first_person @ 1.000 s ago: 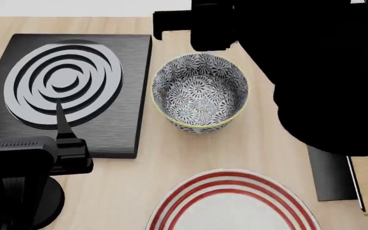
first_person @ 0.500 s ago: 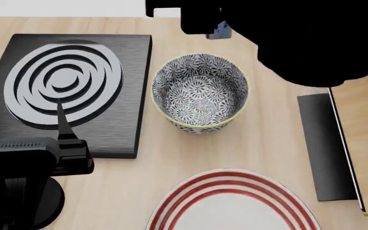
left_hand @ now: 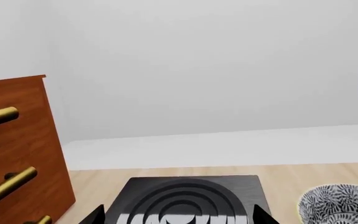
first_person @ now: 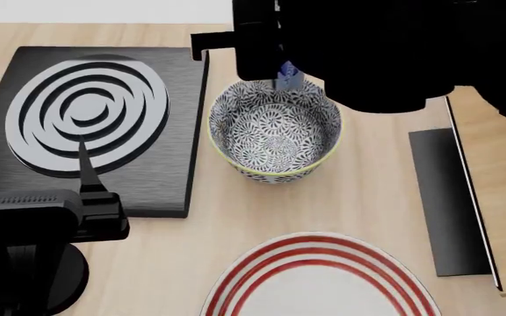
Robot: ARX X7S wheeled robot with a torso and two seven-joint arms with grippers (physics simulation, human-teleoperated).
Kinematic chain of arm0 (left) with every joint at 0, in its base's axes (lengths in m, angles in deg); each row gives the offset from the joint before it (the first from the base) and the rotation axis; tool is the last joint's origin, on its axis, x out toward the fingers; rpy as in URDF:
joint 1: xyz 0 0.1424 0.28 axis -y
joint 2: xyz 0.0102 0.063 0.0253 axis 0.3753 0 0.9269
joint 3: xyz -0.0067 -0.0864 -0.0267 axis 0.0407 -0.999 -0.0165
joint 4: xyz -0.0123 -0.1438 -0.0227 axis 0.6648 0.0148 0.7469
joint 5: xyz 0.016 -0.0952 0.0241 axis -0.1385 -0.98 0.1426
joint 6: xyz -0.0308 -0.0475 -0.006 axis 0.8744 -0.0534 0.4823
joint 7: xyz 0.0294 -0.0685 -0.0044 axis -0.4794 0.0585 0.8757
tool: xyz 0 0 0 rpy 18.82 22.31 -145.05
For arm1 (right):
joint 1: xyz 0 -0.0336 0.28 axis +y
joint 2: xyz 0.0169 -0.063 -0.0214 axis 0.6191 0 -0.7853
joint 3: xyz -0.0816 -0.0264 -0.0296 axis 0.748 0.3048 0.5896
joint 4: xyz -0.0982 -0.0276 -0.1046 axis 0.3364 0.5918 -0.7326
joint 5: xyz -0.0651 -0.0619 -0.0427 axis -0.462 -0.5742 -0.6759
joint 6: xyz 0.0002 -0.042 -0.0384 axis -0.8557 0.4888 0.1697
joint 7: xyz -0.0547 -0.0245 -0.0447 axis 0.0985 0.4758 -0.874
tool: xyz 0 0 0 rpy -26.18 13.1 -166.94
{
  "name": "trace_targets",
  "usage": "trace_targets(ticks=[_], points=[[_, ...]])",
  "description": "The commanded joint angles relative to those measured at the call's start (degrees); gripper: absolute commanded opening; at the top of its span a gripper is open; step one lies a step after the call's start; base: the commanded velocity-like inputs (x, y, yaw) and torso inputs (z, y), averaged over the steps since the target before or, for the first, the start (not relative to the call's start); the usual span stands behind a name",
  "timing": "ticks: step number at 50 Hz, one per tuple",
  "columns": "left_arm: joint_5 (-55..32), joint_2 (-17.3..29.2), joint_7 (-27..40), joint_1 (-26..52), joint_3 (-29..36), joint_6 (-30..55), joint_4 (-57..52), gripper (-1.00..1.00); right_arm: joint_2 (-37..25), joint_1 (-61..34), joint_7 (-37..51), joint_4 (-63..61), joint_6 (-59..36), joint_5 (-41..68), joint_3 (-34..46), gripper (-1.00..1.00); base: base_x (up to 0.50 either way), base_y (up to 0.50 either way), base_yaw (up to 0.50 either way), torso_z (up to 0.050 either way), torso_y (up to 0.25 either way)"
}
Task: Pick up the cream cheese and put it in the bowl.
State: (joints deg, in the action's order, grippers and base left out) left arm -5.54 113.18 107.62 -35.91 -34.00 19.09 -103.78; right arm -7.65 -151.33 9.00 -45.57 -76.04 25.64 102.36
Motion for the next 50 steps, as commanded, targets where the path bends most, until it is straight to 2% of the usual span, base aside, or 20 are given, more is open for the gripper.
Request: trace_targets(ticks=[1, 11, 25, 50], points=[[-0.11, 0.02, 0.10, 0.07, -0.12, 0.13, -0.02, 1.00, 1.48, -0.66, -3.09, 3.41, -2.00, -2.97, 1.85, -1.00, 0.00, 0.00, 0.00, 0.000, 0.000], [0.09, -0.02, 0.12, -0.09, 0.04, -0.03, 0.25, 1.00, 1.78, 0.03, -4.52, 4.00, -3.29, -3.70, 3.32, -1.00, 0.00, 0.00, 0.00, 0.001, 0.001], [0.23, -0.09, 0.24, -0.11, 0.13, -0.02, 0.47, 1.00, 0.83, -1.10, -1.80, 4.55, -6.62, 0.89, 3.59, -1.00, 0.00, 0.00, 0.00, 0.000, 0.001], [0.06, -0.02, 0.46, -0.01, -0.05, 0.35, 0.43, 1.00, 0.57, 0.25, -7.58, 5.64, -6.28, -2.31, 4.74, -1.00, 0.00, 0.00, 0.00, 0.000, 0.000]])
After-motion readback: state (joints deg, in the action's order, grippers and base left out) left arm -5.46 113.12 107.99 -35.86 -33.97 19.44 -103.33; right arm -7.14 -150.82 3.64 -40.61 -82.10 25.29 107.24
